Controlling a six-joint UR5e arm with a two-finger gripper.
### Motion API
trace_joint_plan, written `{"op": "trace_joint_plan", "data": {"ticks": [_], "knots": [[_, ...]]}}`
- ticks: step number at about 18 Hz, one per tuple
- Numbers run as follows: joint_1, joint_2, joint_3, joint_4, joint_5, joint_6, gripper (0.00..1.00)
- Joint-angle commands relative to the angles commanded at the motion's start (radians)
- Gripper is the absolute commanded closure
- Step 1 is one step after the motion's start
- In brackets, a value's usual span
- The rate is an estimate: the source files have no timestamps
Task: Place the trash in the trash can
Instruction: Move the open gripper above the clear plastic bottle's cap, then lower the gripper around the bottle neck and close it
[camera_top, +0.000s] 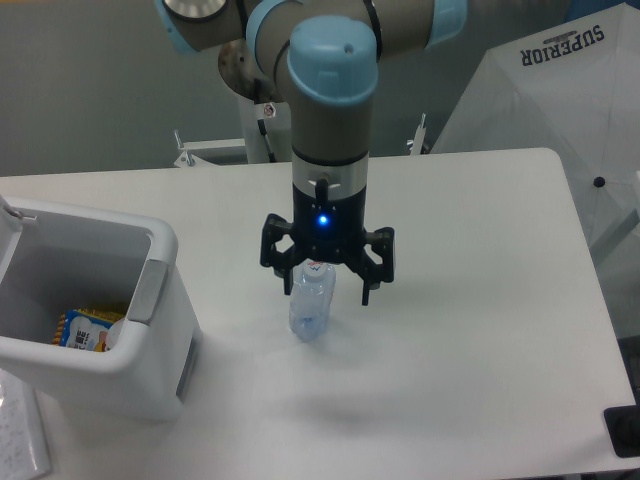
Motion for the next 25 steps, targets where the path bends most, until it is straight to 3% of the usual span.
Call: {"op": "trace_joint_plan", "data": {"ticks": [5, 18, 22, 25], "knots": [[-0.003, -0.005, -0.009, -0.048, 0.071, 0.078, 0.0], [-0.026, -0.02, -0.075, -0.049, 0.063, 0.072, 0.0], [-0.028, -0.018, -0.081, -0.051, 0.06, 0.072, 0.14], [-0.028, -0.018, -0.087, -0.061, 0.06, 0.072, 0.33]]}}
